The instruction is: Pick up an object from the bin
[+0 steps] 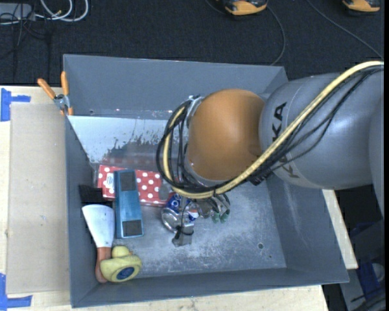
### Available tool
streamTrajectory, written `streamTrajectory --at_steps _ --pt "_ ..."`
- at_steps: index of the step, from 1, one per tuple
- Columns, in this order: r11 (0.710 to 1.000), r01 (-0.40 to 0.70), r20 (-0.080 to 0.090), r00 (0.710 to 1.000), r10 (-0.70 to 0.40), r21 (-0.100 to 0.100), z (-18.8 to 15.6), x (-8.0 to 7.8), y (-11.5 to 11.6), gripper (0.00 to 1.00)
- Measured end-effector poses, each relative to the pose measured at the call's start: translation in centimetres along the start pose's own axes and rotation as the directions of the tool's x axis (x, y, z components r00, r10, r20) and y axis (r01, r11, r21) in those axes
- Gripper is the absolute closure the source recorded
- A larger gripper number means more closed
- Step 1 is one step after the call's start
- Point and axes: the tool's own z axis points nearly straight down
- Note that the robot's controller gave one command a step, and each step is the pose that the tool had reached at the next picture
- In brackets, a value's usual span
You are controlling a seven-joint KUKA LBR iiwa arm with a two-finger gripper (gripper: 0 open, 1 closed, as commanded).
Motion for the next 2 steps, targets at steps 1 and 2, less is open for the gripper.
streamTrajectory --at_steps 1,2 --pt "0.998 -0.063 -0.004 0.998 0.063 -0.001 -1.3 -0.7 -1.9 0.00" --pt "0.974 -0.228 0.000 0.974 0.228 0.000 -1.4 -1.0 -3.2 0.00"
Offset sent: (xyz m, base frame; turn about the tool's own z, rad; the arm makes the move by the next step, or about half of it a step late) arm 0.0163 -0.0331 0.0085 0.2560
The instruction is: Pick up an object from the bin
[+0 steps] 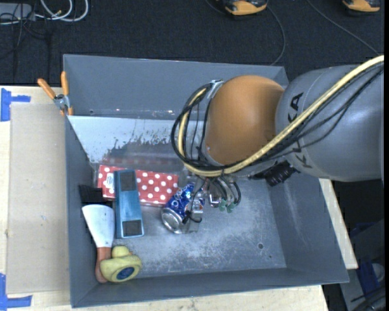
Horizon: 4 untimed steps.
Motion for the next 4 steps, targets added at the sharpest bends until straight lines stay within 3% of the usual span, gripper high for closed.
streamTrajectory --at_steps 1,2,3,4 --pt "0.994 0.113 -0.003 0.994 -0.113 0.000 3.5 -1.1 -2.1 0.00" --pt "0.944 0.331 0.001 0.944 -0.331 0.000 8.7 -3.5 -2.9 0.00" --pt "0.985 0.174 0.005 0.985 -0.174 -0.002 9.7 -6.8 -2.4 1.00" --pt "0.985 0.173 0.005 0.985 -0.173 -0.002 9.7 -6.8 -2.4 1.00"
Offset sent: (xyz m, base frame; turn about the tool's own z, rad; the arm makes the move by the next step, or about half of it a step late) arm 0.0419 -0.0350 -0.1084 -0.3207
